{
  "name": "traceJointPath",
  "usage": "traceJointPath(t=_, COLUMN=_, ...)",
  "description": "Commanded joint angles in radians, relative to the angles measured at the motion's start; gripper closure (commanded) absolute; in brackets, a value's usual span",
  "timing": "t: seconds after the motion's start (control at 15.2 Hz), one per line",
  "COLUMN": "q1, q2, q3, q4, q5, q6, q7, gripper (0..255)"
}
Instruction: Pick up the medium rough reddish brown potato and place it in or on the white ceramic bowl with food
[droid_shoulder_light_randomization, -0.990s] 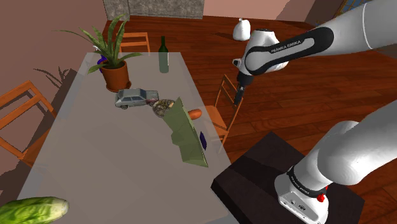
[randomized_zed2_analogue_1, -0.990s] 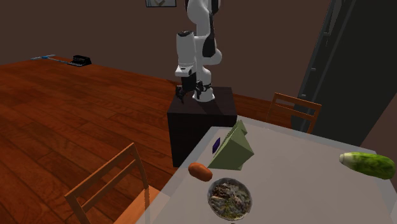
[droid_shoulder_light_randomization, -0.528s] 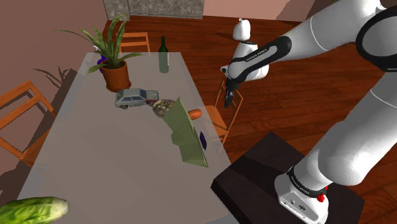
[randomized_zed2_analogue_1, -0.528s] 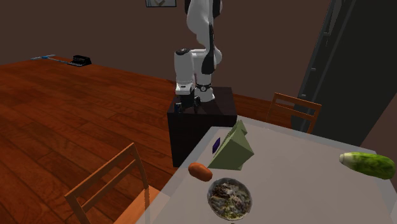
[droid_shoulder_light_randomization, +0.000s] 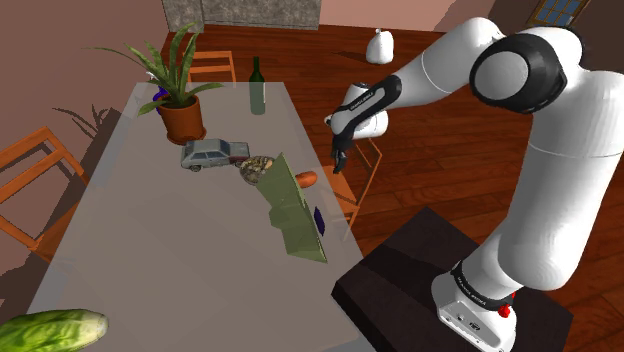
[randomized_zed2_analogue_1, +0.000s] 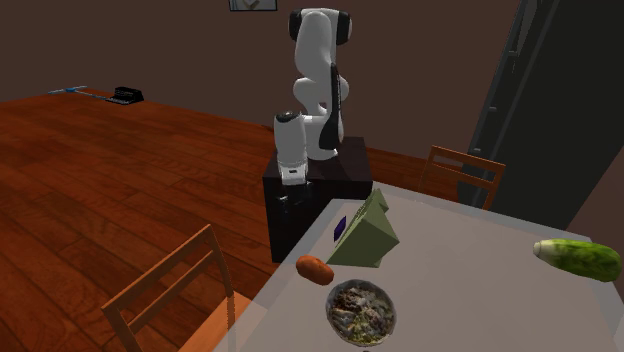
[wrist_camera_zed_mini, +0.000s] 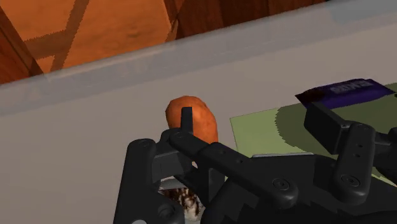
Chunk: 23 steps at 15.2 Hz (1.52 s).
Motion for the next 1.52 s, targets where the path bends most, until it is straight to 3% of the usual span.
traceJointPath(t=0.0, q1=-0.016, q2=0.068, q3=0.025, q4=0.057, q5=0.014, q6=0.020, q7=-0.056, gripper=0)
traceJointPath(t=0.46, q1=-0.053, q2=0.327, q3=0.102, q4=0.318, q5=0.008, q6=0.051, q7=-0.194, gripper=0)
traceJointPath(t=0.99, q1=-0.057, q2=0.427, q3=0.115, q4=0.374, q5=0.016, q6=0.096, q7=-0.200, gripper=0)
traceJointPath(t=1.45, q1=-0.057, q2=0.427, q3=0.115, q4=0.374, q5=0.016, q6=0.096, q7=-0.200, gripper=0)
